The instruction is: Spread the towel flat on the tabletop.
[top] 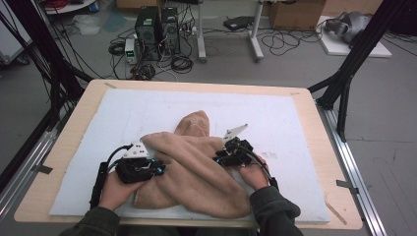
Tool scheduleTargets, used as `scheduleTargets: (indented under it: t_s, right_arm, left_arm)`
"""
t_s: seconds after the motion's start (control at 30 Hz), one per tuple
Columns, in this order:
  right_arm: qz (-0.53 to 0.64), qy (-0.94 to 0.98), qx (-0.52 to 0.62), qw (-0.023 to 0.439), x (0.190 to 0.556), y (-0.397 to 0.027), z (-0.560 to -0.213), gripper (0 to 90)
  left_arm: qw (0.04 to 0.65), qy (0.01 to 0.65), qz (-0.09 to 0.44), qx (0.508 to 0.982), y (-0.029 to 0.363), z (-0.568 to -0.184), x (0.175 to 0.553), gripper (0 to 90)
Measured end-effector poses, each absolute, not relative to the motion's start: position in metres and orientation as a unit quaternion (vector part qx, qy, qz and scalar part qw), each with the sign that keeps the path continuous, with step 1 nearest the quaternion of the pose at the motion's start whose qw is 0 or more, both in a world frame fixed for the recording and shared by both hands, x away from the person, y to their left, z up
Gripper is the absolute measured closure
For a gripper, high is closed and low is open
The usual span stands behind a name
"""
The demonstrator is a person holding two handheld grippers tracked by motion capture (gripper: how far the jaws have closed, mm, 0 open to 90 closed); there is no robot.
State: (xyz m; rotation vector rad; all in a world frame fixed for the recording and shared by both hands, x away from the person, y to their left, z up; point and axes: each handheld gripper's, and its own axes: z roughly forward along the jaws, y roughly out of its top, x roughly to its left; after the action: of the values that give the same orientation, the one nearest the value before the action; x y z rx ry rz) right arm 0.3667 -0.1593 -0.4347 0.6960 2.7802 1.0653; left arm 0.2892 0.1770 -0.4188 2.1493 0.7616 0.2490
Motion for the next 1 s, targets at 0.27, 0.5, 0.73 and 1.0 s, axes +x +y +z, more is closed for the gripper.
scheduleTargets:
  t_s: [0.27, 0.5, 0.73, 1.0]
  right_arm:
    - [0.338, 0.913, 0.219, 0.060, 0.358, -0.173, -0.426, 89.7]
    - [0.344, 0.901, 0.242, 0.102, 0.346, -0.210, -0.412, 89.8]
    - [0.368, 0.888, 0.260, 0.092, 0.340, -0.243, -0.406, 81.9]
    - [0.367, 0.886, 0.277, 0.065, 0.352, -0.239, -0.422, 54.9]
  left_arm:
    - [0.403, 0.293, 0.101, 0.861, 0.176, -0.418, 0.283, 85.3]
    - [0.414, 0.299, 0.091, 0.855, 0.181, -0.422, 0.279, 85.6]
    - [0.438, 0.305, 0.086, 0.841, 0.185, -0.412, 0.280, 81.6]
    - [0.451, 0.326, 0.110, 0.823, 0.183, -0.387, 0.314, 57.1]
